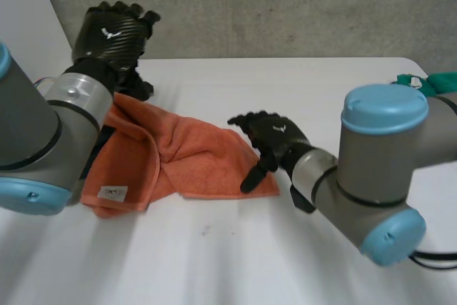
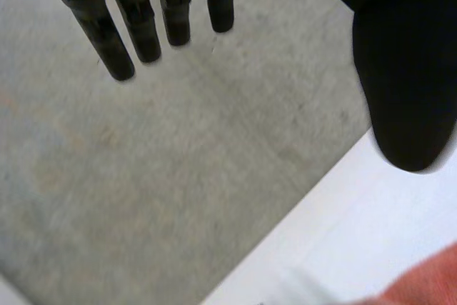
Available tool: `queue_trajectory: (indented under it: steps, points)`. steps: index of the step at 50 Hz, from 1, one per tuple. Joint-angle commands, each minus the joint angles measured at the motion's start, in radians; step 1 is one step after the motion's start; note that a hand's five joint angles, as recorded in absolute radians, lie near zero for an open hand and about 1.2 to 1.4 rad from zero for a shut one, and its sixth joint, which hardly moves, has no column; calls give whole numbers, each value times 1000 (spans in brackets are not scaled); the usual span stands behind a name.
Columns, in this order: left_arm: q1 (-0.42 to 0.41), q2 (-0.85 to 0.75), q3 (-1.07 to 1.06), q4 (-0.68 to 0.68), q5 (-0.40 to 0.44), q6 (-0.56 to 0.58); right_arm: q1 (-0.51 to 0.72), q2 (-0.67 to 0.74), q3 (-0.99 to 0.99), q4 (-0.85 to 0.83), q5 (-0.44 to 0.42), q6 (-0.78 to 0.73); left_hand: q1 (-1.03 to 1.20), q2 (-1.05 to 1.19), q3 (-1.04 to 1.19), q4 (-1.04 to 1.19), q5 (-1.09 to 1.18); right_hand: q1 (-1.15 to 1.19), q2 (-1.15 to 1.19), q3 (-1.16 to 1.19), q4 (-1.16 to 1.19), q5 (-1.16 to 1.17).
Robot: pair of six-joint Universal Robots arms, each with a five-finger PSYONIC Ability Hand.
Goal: Fold the laundry.
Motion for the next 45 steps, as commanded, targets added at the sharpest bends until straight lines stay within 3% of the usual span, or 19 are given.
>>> queue_trajectory:
  steps: [1, 11, 17, 28, 31, 35, 39, 40, 45]
  points:
    - [34, 34, -17, -152, -115, -111, -26, 161, -244, -10, -52, -137, -15, -62, -65, -55, -66, -49, -32, -28, -28, -42]
    - [158, 18, -135, -243, -81, -316, -34, 442, -646, 53, -81, -226, 77, 29, 27, 37, 26, -49, -32, -28, -28, -42]
    - [209, 14, -267, -241, -43, -314, -10, 574, -813, 96, -83, -265, 103, 56, 53, 63, 53, -47, -29, -25, -26, -39]
    - [240, -48, -390, -164, -55, -256, 38, 708, -947, 169, -75, -360, 121, 73, 71, 81, 70, 18, 36, 40, 39, 25]
    - [244, -81, -389, -146, -61, -231, 44, 726, -956, 169, -74, -360, 200, 152, 150, 160, 149, 118, 135, 139, 139, 125]
    - [246, -106, -384, -123, -66, -211, 44, 741, -967, 168, -70, -360, 478, 431, 428, 438, 428, 469, 487, 491, 490, 477]
    - [240, -135, -375, -65, -71, -188, 39, 754, -979, 163, -51, -358, 942, 894, 892, 902, 891, 909, 927, 931, 930, 917]
    - [241, -143, -369, -40, -77, -175, 35, 749, -975, 163, -34, -358, 1184, 1137, 1134, 1144, 1133, 1170, 1187, 1191, 1191, 1177]
    - [240, -123, -329, -6, -89, -164, 12, 696, -938, 140, 67, -361, 1207, 1159, 1157, 1167, 1156, 1172, 1190, 1194, 1193, 1180]
